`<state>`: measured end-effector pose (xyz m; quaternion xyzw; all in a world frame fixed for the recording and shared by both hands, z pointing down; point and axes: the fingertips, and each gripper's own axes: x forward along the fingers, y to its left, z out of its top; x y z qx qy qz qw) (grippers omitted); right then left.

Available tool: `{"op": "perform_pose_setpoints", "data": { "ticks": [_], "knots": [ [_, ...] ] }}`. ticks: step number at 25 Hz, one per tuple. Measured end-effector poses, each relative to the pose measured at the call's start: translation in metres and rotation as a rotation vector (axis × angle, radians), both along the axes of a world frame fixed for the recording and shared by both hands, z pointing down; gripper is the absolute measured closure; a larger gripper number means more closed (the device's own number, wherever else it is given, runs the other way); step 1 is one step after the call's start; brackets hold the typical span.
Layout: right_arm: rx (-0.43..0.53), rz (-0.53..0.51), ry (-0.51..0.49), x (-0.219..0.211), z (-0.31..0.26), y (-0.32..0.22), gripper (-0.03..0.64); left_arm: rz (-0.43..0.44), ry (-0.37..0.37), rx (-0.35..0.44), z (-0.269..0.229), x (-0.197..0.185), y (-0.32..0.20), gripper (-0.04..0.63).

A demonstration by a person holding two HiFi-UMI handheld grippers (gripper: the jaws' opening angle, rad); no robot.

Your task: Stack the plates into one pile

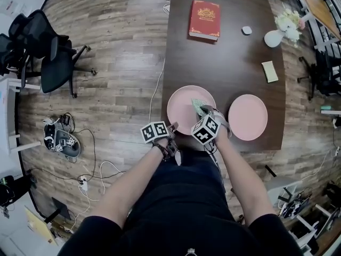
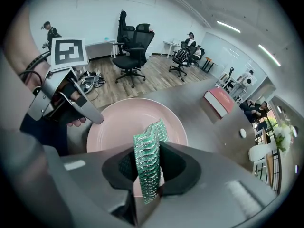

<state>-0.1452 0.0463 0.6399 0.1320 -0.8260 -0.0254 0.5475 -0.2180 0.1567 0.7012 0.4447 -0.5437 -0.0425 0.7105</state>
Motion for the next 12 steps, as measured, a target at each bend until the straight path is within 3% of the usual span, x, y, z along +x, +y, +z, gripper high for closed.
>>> {"op": "perform_pose_setpoints", "data": {
  "ticks": [6, 12],
  "knots": [
    [-0.007, -0.055, 0.036, -0.002, 0.015, 0.006, 0.529, -0.059, -0.017, 0.039, -0.002, -0.003, -0.001, 0.486],
    [0.01, -0.119, 0.064, -0.004, 0.033, 0.007, 0.529, -0.161, -0.004, 0.026, 0.006, 0.0, 0.005, 0.508]
  ]
}}
